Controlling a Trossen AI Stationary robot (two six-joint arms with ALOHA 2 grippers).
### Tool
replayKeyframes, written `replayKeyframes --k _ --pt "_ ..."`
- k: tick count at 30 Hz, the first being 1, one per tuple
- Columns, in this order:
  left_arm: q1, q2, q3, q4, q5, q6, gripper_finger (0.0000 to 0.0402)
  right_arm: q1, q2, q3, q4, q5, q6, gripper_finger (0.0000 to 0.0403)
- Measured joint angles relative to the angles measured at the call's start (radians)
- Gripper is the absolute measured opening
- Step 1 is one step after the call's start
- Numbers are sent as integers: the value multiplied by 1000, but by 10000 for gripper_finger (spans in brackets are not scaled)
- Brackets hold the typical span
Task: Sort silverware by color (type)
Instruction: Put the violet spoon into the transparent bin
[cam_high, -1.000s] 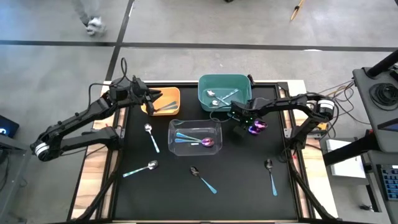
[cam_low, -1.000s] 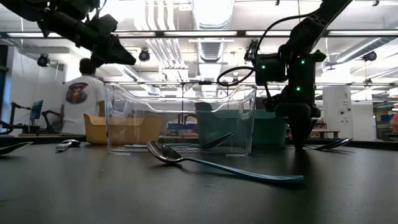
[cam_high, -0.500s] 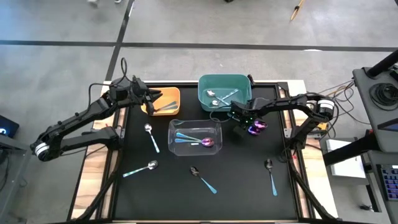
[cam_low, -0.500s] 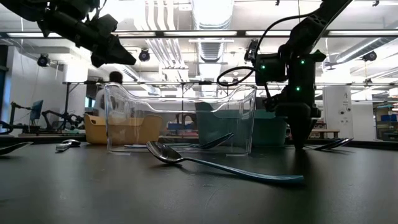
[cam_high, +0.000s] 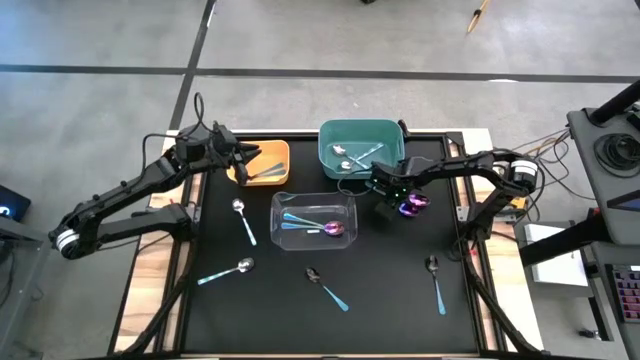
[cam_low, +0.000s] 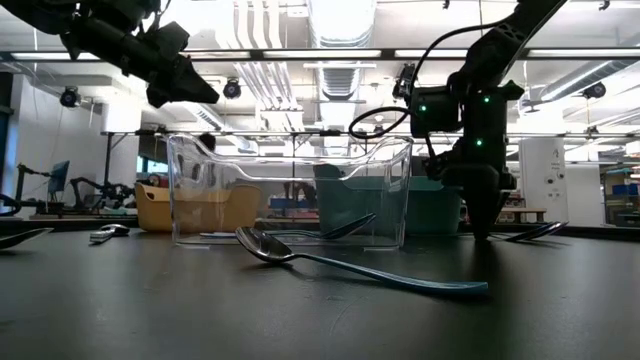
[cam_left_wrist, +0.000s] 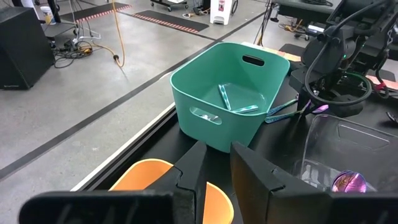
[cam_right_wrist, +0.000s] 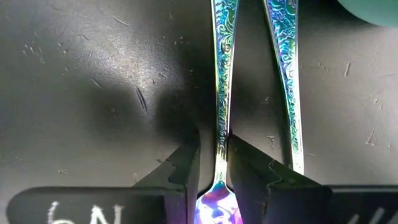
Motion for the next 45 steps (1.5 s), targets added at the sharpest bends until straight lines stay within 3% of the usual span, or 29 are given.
replayKeyframes --k 10,16,28,45 --pt "0 0 0 -1 0 0 54 -1 -4 0 -7 -15 -11 71" --pt "0 0 0 -1 0 0 54 0 -10 0 -8 -27 -41 18" --pt "0 0 0 -1 0 0 54 0 -32 2 -14 -28 -32 12" --pt "0 0 0 -1 0 0 54 7 -157 146 -222 -45 -54 11"
